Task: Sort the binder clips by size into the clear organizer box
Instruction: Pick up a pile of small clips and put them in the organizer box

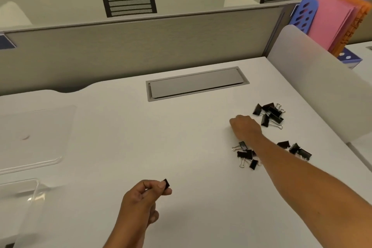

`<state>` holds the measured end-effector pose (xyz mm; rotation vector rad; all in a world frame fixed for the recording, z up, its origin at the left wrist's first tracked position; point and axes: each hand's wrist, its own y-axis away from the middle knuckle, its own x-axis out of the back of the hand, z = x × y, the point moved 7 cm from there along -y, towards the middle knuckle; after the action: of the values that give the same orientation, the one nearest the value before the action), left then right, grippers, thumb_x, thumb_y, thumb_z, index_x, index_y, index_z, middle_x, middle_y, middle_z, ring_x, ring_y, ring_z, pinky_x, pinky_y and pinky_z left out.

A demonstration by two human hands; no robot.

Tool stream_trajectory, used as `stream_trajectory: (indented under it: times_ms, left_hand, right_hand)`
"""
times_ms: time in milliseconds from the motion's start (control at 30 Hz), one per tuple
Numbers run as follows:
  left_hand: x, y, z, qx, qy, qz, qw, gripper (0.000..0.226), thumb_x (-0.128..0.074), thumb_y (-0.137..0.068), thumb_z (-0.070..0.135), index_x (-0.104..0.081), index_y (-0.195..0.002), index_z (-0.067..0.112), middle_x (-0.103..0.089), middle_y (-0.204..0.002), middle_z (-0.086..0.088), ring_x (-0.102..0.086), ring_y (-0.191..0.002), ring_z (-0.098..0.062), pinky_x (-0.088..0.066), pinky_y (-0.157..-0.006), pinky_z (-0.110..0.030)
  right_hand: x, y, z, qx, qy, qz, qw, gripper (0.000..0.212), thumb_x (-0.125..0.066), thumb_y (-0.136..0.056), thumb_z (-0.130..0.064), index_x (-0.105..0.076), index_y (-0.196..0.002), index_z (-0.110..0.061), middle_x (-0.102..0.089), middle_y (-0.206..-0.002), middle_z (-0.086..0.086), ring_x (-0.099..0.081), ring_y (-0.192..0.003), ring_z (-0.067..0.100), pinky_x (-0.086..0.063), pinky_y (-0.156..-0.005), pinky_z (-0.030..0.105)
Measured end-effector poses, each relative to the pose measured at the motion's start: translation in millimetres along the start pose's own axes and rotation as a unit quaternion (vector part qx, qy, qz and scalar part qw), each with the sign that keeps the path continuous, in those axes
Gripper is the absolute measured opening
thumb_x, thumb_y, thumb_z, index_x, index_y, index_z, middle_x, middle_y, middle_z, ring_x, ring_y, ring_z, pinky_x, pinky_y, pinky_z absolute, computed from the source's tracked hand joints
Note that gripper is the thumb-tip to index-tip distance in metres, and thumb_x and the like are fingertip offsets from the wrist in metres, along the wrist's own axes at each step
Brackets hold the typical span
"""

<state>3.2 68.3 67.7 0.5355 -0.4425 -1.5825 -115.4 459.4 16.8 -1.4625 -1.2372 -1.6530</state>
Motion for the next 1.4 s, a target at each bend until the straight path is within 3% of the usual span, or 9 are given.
stream_trajectory:
  times_ms: [133,233,333,500,567,667,733,1200,1400]
  left_hand:
    - [-39.5,-7.8,9.3,-0.017,-0.013,-0.026,0.999,0.016,-0.071,-0.094,0.019,-0.065,-0.101,0.005,-0.080,-0.097,-0.014,-0.025,-0.046,-0.012,-0.028,-0.054,-0.029]
    - [-61.5,-13.6,13.7,-0.022,-0.030,-0.034,0.999,0.022,-0.071,-0.095,0.021,-0.065,-0.111,0.007,-0.080,-0.099,-0.010,-0.028,-0.049,-0.013,-0.032,-0.056,-0.029]
    - [-73.4,-16.5,16.2,-0.024,-0.031,-0.042,0.998,0.023,-0.070,-0.097,0.023,-0.069,-0.119,0.021,-0.080,-0.100,-0.007,-0.031,-0.052,-0.013,-0.034,-0.058,-0.030]
    - [-61.9,-15.2,12.5,-0.026,-0.022,-0.046,0.998,0.021,-0.066,-0.099,0.020,-0.075,-0.117,0.026,-0.079,-0.099,-0.006,-0.032,-0.055,-0.014,-0.037,-0.058,-0.030]
    - [-47.4,-13.0,6.6,-0.017,-0.007,-0.035,0.999,0.019,-0.066,-0.099,0.019,-0.076,-0.114,0.023,-0.079,-0.098,-0.007,-0.032,-0.054,-0.014,-0.037,-0.057,-0.031]
    - [-20.2,-6.2,-4.4,0.005,0.023,-0.021,1.000,0.015,-0.067,-0.098,0.017,-0.078,-0.108,0.015,-0.078,-0.100,-0.012,-0.030,-0.050,-0.013,-0.035,-0.055,-0.030]
    - [0.0,-2.8,-7.0,0.008,0.035,-0.020,0.999,0.013,-0.067,-0.097,0.015,-0.077,-0.103,0.009,-0.076,-0.097,-0.013,-0.029,-0.049,-0.013,-0.033,-0.053,-0.029]
    - [337.6,76.9,25.4,-0.154,-0.024,0.227,0.961,0.010,-0.077,-0.091,0.025,-0.081,-0.095,0.032,-0.077,-0.079,0.015,-0.056,-0.057,-0.001,-0.047,-0.067,-0.029]
    - [454.4,95.4,4.6,-0.139,-0.126,0.339,0.922,0.008,-0.078,-0.089,0.031,-0.080,-0.096,0.035,-0.077,-0.089,0.020,-0.055,-0.062,0.007,-0.048,-0.077,-0.024]
  right_hand:
    - [3.9,44.3,-19.8,-0.010,-0.405,0.039,0.913,0.033,-0.041,-0.103,-0.025,-0.050,-0.074,-0.013,-0.058,-0.071,-0.002,-0.057,-0.069,0.019,-0.046,-0.065,0.035]
    - [-22.1,105.2,-63.0,-0.043,-0.636,-0.092,0.765,0.032,-0.043,-0.104,-0.024,-0.050,-0.074,-0.019,-0.045,-0.055,-0.008,-0.034,-0.049,0.011,-0.027,-0.049,0.022]
    - [-46.6,159.6,-93.4,-0.084,-0.738,-0.227,0.629,0.032,-0.042,-0.108,-0.028,-0.054,-0.080,-0.016,-0.047,-0.059,-0.001,-0.026,-0.048,0.011,-0.018,-0.046,0.021]
    - [-45.2,205.7,-112.3,-0.098,-0.804,-0.291,0.509,0.022,-0.050,-0.105,-0.025,-0.064,-0.100,-0.009,-0.066,-0.086,0.009,-0.034,-0.056,0.013,-0.024,-0.052,0.026]
    - [-39.7,211.7,-123.1,-0.084,-0.781,-0.304,0.538,0.021,-0.048,-0.101,-0.025,-0.061,-0.089,-0.012,-0.061,-0.080,0.007,-0.032,-0.057,0.014,-0.024,-0.054,0.027]
    - [-29.0,213.4,-144.0,-0.057,-0.678,-0.258,0.685,0.024,-0.041,-0.093,-0.025,-0.046,-0.070,-0.021,-0.045,-0.065,-0.002,-0.025,-0.055,0.014,-0.021,-0.053,0.028]
    - [-20.0,217.5,-170.7,-0.038,-0.649,-0.222,0.727,0.029,-0.042,-0.097,-0.029,-0.040,-0.068,-0.023,-0.038,-0.062,-0.005,-0.024,-0.054,0.014,-0.020,-0.055,0.029]
    - [-35.7,333.9,-439.0,0.212,-0.498,-0.250,0.803,0.023,-0.073,-0.094,-0.039,-0.078,-0.087,-0.018,-0.067,-0.073,0.001,-0.052,-0.065,0.002,-0.039,-0.065,0.018]
    - [-55.2,369.3,-515.8,0.249,-0.449,-0.275,0.813,0.027,-0.083,-0.085,-0.037,-0.073,-0.076,-0.014,-0.043,-0.058,-0.005,-0.039,-0.059,0.011,-0.037,-0.063,0.024]
